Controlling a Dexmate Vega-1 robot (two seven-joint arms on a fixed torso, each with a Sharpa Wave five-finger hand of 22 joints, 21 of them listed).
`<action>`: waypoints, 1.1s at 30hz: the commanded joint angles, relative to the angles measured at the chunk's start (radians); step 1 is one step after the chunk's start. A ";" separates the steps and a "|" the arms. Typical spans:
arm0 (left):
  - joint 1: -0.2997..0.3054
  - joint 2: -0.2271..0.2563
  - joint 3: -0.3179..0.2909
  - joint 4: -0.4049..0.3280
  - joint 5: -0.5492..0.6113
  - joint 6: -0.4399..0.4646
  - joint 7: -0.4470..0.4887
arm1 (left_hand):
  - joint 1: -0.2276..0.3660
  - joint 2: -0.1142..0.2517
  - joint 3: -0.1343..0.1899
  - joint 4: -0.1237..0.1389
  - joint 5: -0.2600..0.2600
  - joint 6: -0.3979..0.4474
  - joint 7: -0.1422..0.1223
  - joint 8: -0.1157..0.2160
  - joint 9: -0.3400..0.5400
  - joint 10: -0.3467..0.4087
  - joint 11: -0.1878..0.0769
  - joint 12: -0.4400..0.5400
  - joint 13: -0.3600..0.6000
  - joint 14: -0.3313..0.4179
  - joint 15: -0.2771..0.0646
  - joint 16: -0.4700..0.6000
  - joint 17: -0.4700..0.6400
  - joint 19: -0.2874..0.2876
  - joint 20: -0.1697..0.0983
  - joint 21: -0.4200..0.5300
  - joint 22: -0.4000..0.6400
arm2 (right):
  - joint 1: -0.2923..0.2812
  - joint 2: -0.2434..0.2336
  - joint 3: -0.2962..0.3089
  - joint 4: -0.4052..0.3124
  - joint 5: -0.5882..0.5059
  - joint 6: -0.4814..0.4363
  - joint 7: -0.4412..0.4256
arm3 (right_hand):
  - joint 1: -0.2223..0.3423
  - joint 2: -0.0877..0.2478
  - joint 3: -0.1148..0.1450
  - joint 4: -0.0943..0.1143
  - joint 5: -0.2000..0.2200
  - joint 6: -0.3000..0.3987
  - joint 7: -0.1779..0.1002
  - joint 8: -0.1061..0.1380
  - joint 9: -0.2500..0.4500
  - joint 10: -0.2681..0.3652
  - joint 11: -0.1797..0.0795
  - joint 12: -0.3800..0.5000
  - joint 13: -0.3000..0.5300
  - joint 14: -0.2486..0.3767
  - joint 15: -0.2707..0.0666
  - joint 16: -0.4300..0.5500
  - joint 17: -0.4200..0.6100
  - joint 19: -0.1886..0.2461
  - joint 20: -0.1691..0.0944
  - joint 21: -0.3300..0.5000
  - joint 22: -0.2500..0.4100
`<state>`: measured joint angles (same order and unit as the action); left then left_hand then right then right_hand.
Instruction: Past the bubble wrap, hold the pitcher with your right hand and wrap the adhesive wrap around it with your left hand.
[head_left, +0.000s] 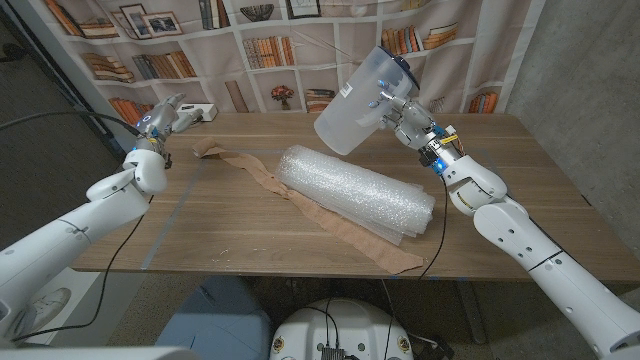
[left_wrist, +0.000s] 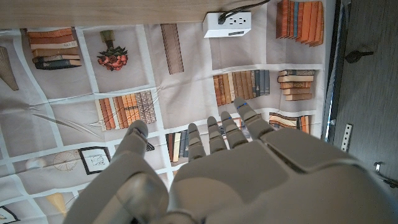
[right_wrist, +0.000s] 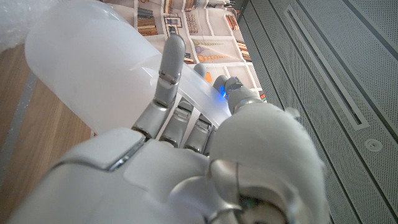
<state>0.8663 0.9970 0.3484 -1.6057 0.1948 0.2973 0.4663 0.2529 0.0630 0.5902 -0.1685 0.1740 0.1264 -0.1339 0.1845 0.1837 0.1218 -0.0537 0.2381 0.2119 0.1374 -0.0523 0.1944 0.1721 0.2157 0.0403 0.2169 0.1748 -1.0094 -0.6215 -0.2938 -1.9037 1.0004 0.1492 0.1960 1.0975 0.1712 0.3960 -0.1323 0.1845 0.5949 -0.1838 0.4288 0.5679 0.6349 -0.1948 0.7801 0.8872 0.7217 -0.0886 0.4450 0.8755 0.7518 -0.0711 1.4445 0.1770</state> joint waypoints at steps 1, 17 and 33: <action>-0.038 0.000 0.032 0.036 0.002 0.004 -0.044 | 0.018 -0.005 -0.009 0.001 0.001 -0.021 0.014 -0.006 0.005 0.009 -0.001 0.002 0.002 0.004 -0.004 -0.004 0.003 -0.004 -0.004 -0.005 0.004 | 0.002 -0.006 0.000 -0.004 -0.001 -0.006 -0.004 | -0.011 0.000 0.002 -0.004 -0.003 0.007 0.001 -0.004 0.006 0.009 -0.001 0.003 0.004 0.207 -0.143 0.001 0.204 -0.296 -0.082 -0.003 -0.001; -0.083 -0.005 0.065 0.077 -0.003 0.008 -0.087 | 0.036 0.001 -0.010 0.004 0.002 -0.080 0.057 -0.010 0.006 0.025 -0.005 0.004 0.003 0.003 -0.002 -0.007 0.003 -0.008 -0.002 -0.010 0.005 | 0.010 -0.006 -0.003 -0.001 -0.001 -0.014 -0.007 | -0.011 -0.001 0.000 -0.005 -0.003 0.009 0.000 -0.007 0.007 0.011 0.001 -0.001 0.003 0.209 -0.143 -0.003 0.205 -0.294 -0.081 -0.006 -0.001; -0.119 -0.018 0.096 0.123 -0.017 0.023 -0.124 | 0.047 0.002 -0.011 0.003 0.003 -0.083 0.048 -0.003 0.006 0.026 -0.012 0.002 0.004 0.008 -0.003 -0.006 0.003 -0.009 -0.005 -0.012 0.005 | 0.020 -0.005 -0.007 0.003 -0.003 -0.021 -0.007 | -0.011 -0.001 0.000 -0.005 -0.003 0.010 0.001 -0.011 0.008 0.011 0.000 -0.004 0.005 0.211 -0.143 -0.006 0.208 -0.295 -0.080 -0.009 0.000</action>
<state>0.7691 0.9893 0.4247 -1.5095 0.1856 0.3084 0.3613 0.2861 0.0618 0.5817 -0.1680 0.1740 0.0456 -0.0756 0.1760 0.1837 0.1414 -0.0591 0.2381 0.2117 0.1375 -0.0520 0.1865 0.1724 0.2125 0.0373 0.2093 0.1746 -0.9947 -0.6270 -0.2982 -1.9051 0.9987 0.1326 0.1902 1.0975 0.1712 0.3960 -0.1323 0.1845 0.5948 -0.1836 0.4241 0.5725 0.6331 -0.1930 0.7715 0.8916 0.7239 -0.0890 0.4327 0.8762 0.7518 -0.0711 1.4383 0.1771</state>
